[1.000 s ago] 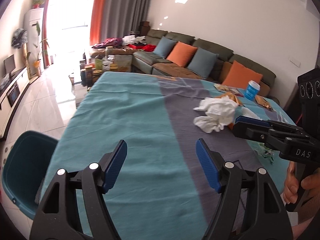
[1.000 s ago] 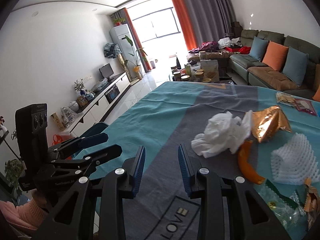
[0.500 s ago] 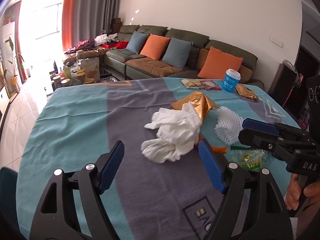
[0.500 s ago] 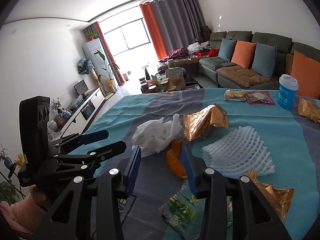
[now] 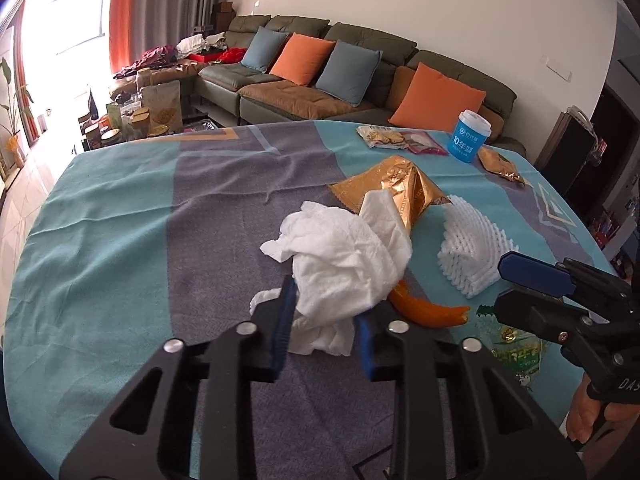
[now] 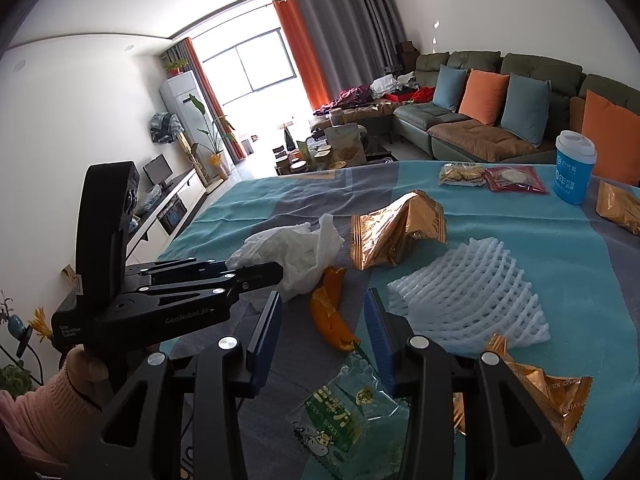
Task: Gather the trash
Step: 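Move both grippers back over the table toward the white tissues, then grasp white tissues with the left gripper while the right grasps another tissue, then carry tissues to the teal bin and open both grippers to drop them, then move both grippers back over the table toward the wrappers, then grasp the clear green-print wrapper with left gripper while right grasps gold foil wrapper, then lift both wrappers off the table with both grippers, then carry both wrappers over the teal bin and open both grippers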
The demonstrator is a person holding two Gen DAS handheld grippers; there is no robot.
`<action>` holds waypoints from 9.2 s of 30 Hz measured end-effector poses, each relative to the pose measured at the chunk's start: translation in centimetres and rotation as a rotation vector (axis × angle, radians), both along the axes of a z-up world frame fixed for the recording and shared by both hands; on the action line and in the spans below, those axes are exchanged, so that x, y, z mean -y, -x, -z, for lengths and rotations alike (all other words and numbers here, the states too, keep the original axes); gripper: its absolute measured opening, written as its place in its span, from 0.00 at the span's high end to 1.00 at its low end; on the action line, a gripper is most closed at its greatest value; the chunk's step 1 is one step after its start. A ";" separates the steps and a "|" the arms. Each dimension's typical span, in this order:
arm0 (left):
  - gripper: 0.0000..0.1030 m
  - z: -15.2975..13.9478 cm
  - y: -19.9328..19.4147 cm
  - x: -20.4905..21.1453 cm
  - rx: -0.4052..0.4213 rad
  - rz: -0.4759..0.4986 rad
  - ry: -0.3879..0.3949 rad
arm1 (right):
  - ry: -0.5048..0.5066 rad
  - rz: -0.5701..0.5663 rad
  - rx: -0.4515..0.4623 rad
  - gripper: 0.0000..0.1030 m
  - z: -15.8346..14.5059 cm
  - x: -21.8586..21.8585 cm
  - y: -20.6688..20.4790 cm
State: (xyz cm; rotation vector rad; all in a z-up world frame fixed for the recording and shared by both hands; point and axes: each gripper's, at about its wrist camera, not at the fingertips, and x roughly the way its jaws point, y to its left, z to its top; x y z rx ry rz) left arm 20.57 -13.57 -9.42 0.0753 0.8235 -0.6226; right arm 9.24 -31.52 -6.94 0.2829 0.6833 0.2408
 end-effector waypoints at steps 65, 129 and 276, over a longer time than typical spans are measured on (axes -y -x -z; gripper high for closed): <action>0.96 -4.9 7.8 -21.1 0.119 -0.307 0.095 | -0.053 -0.152 0.094 0.97 -5.3 -7.6 -2.6; 0.59 2.2 10.8 -41.8 -0.012 -0.755 0.041 | -0.089 -0.616 -0.139 0.79 -0.8 -33.5 -9.0; 0.91 -2.9 13.3 -34.1 0.017 -0.544 0.233 | -0.026 -0.471 0.172 0.99 -6.8 -21.6 -2.7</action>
